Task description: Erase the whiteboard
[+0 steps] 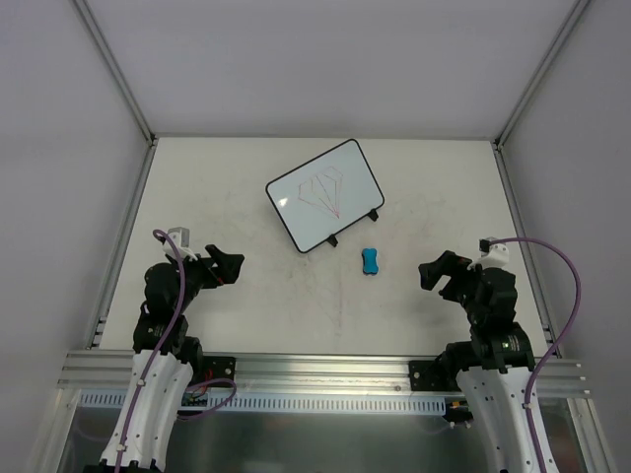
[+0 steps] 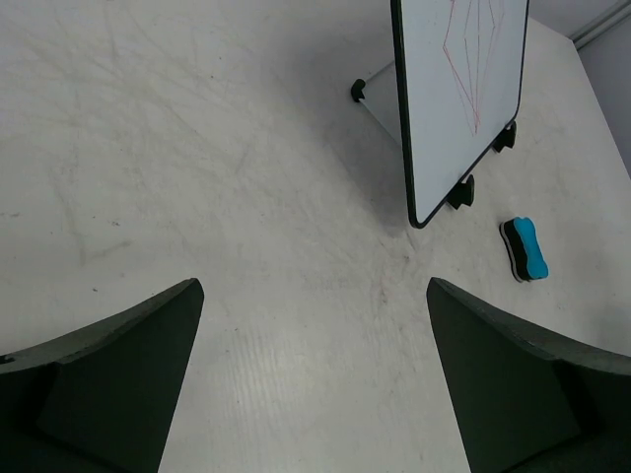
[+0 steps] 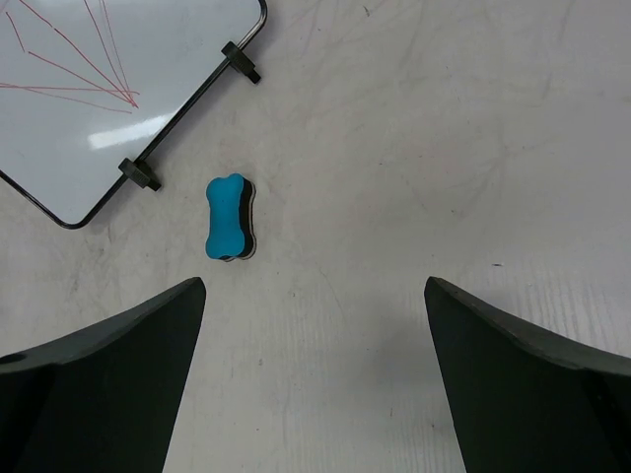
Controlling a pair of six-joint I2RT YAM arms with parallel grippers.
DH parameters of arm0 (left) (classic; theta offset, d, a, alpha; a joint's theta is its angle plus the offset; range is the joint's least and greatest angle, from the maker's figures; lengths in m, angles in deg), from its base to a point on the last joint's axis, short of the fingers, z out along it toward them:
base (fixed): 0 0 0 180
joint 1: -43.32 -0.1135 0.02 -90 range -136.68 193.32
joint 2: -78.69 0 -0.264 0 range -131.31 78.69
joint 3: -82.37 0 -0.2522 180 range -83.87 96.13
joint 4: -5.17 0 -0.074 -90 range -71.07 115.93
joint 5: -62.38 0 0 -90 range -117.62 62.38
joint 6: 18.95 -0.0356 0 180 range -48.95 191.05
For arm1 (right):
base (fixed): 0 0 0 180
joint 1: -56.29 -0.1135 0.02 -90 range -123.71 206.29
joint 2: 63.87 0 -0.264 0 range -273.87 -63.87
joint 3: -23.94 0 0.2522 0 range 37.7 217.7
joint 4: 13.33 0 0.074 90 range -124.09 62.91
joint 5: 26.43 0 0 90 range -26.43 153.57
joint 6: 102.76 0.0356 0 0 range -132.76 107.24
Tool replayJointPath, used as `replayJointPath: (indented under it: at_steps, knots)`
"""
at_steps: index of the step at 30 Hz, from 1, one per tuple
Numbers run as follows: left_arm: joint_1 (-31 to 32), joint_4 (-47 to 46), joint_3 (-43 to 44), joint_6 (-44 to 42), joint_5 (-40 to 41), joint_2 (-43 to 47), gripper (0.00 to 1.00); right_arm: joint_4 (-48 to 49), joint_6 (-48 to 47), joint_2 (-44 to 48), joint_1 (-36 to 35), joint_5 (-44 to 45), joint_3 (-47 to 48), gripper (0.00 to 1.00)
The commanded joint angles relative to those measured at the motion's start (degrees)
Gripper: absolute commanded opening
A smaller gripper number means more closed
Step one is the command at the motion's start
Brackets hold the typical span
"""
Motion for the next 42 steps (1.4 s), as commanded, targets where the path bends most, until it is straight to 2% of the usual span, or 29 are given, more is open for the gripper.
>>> replayJointPath:
  at_steps: [1, 8, 10, 16, 22, 24, 26, 32, 37, 42]
  knots:
    - [0.08, -0.87, 0.39, -0.85, -1.53, 0.59, 0.99, 2.00, -0.50, 0.87, -0.40, -0.52, 0.23, 0.99]
    - [0.08, -0.87, 0.57, -0.94, -1.62, -0.37, 0.99, 2.09, -0.23, 0.96, -0.40, -0.51, 0.14, 0.99]
    - [0.08, -0.87, 0.30, -0.59, 1.01, -0.72, 0.99, 2.00, -0.15, 0.08, -0.40, -1.21, 0.32, 0.99]
    - [0.08, -3.24, 0.91, 1.61, -2.57, -5.73, 0.99, 2.00, -0.76, -2.28, -0.40, -2.53, 1.46, 0.99]
    - [0.08, -17.46, 2.40, 7.58, -12.15, -16.70, 0.99, 2.00, -2.08, -9.05, -0.66, -6.40, 4.36, 0.99]
    - [0.08, -24.31, 3.02, 10.48, -14.69, -23.03, 0.99, 1.21, -2.34, -10.98, -1.19, -6.49, 5.41, 0.99]
    - [0.08, -31.59, 3.64, 13.11, -16.11, -28.46, 0.99, 0.86, -2.34, -11.96, -1.89, -6.58, 6.82, 0.99]
    - [0.08, -41.12, 7.94, 15.68, -17.96, -36.57, 0.99, -2.13, -3.05, -18.10, -4.78, -5.26, 11.56, 0.98]
    - [0.00, -46.55, 13.47, 16.11, -18.92, -42.55, 0.98, -3.10, -2.61, -22.41, -11.02, 1.58, 14.38, 0.93]
    - [-0.35, -53.33, 20.16, 20.50, -23.41, -54.94, 0.94, -1.52, -0.77, -28.74, -18.57, 7.91, 16.31, 0.94]
